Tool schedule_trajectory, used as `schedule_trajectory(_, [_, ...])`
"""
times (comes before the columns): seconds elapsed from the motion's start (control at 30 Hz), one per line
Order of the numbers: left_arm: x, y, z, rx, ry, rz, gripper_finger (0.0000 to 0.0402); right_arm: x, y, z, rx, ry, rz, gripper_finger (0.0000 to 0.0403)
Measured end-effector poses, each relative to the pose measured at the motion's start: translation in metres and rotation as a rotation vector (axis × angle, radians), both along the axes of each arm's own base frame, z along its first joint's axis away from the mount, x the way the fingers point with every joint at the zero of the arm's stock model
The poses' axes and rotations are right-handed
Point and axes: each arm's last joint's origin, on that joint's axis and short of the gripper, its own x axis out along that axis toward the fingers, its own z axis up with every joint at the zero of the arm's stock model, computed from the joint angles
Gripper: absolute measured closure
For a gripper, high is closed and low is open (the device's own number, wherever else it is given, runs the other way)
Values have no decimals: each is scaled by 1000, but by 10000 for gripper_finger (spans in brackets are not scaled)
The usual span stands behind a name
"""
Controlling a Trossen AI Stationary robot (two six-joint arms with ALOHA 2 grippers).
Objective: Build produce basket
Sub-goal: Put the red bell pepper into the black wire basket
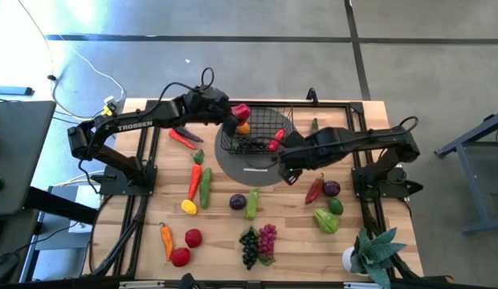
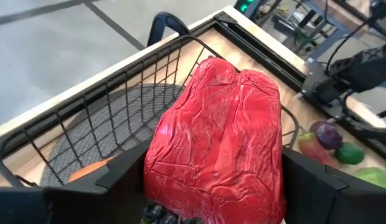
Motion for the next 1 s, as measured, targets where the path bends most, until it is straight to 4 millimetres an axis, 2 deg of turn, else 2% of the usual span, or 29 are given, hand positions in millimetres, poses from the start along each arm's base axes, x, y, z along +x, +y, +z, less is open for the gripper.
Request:
schedule_trajectory(0.17, [-1, 2, 0, -12, -8, 29, 128, -1, 1, 1, -17, 6, 31, 164])
schedule_trajectory(0.43, [7, 0, 12, 146, -74, -46, 128, -1, -1, 1, -34, 24, 86, 164])
schedule_trajectory(0.63, [8, 1, 15, 104, -134, -18, 127, -1, -1, 1, -33, 34, 117, 164])
schedule_trajectory(1.0, [13, -5, 16, 133, -142, -66, 127, -18, -4, 18, -36, -27, 119, 164])
